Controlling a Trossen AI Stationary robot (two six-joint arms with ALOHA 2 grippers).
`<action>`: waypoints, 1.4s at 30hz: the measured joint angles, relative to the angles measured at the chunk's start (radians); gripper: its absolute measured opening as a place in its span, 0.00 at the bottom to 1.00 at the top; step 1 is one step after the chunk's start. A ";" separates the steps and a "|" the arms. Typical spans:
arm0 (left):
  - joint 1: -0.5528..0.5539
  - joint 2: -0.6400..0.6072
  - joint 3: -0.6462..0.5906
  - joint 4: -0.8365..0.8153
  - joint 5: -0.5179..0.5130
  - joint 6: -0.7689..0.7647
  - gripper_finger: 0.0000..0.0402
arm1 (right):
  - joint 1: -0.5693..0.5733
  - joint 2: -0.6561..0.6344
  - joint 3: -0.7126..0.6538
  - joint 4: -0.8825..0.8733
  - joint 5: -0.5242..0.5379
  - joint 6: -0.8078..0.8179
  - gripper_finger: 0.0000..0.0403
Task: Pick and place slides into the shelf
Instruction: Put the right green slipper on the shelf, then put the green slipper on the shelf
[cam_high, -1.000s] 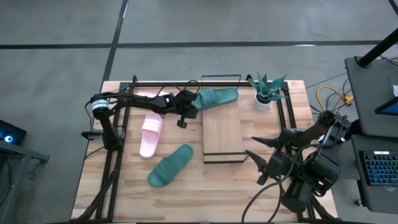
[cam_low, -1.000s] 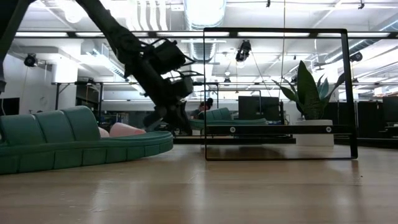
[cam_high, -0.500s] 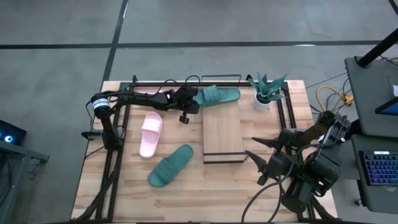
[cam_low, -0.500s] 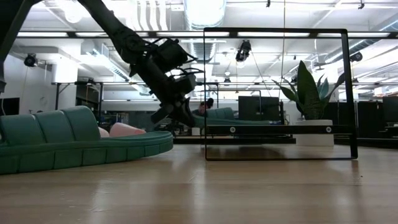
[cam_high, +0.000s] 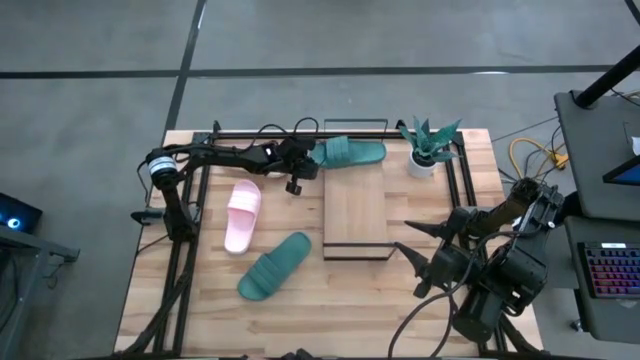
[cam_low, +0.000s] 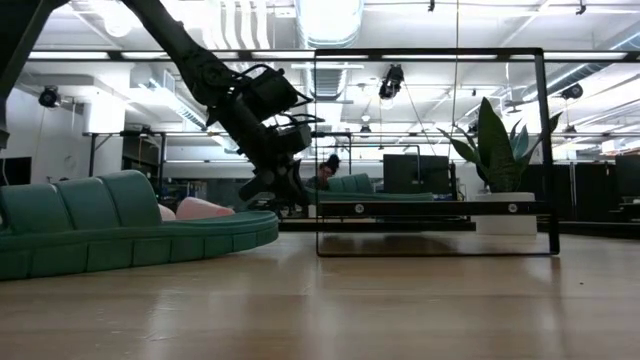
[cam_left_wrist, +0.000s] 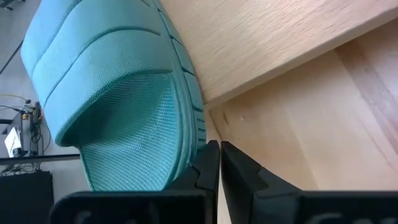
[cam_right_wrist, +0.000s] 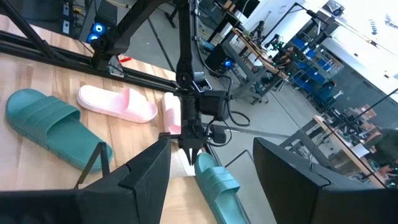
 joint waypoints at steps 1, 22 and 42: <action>0.000 0.000 0.000 0.000 -0.001 0.000 0.00 | 0.000 0.000 0.000 0.000 0.000 0.000 0.54; -0.029 -0.031 -0.001 -0.160 -0.004 -0.060 0.08 | 0.000 0.000 0.000 0.001 0.000 0.000 0.54; -0.196 -0.422 0.000 -0.573 0.205 -0.643 0.51 | 0.000 0.000 0.000 -0.003 0.003 -0.061 0.54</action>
